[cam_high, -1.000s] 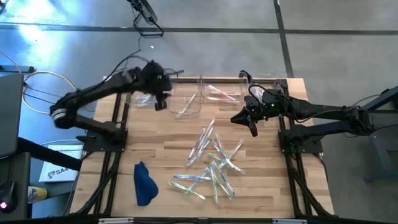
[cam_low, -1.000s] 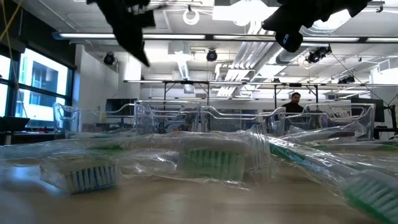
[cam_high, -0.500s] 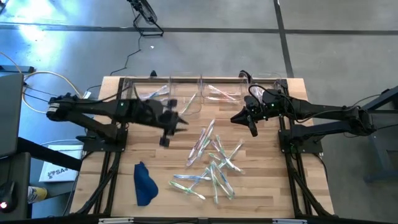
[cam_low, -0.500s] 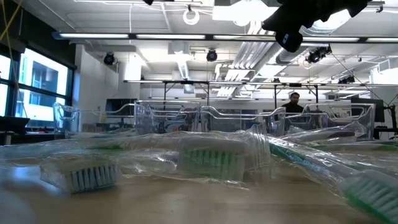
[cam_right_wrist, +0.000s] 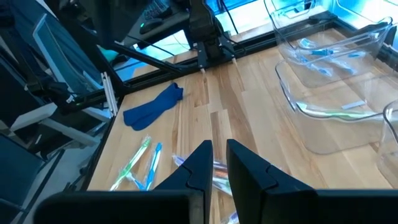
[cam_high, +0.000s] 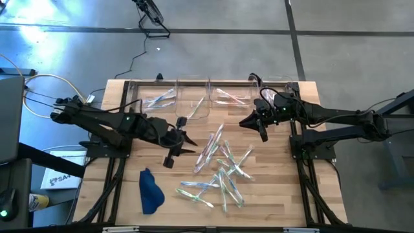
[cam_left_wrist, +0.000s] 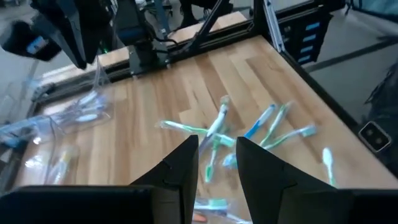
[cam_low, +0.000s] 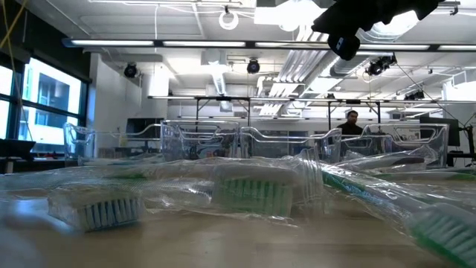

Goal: Pick & Place Toothbrushes
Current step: Put the green toothbrush into the middle left transparent bin

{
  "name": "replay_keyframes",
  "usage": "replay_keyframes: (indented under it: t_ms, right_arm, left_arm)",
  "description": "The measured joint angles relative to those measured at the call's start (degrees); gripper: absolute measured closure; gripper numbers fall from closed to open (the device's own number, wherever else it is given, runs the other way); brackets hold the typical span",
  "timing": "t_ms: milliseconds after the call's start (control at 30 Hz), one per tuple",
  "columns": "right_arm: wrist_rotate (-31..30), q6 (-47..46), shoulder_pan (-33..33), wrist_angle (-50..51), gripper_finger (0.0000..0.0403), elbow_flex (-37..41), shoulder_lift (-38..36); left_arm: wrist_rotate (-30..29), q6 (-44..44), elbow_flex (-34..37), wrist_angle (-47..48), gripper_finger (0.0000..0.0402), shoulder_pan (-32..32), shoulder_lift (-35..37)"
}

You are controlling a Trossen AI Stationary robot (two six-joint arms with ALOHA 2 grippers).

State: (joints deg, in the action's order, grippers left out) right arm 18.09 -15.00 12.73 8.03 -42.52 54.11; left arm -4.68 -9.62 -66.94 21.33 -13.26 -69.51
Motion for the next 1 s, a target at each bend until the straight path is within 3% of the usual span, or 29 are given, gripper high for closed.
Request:
replay_keyframes:
  t_ms: [533, 800, 1000]
  right_arm:
    - [0.66, -1.39, -0.38, 0.00, 0.0364, 0.00, 0.00]
    - [9.31, 1.44, -5.81, 0.35, 0.0364, 0.00, 0.00]
    - [12.05, 1.36, -9.98, 2.79, 0.0364, 0.00, 0.00]
  left_arm:
    - [2.17, 5.10, 0.00, -2.65, 0.0297, 0.09, -2.21]
    - [5.50, 12.63, -0.06, -6.40, 0.0297, -1.49, -8.03]
    - [7.28, 19.81, -0.08, -8.48, 0.0297, -7.35, -12.18]
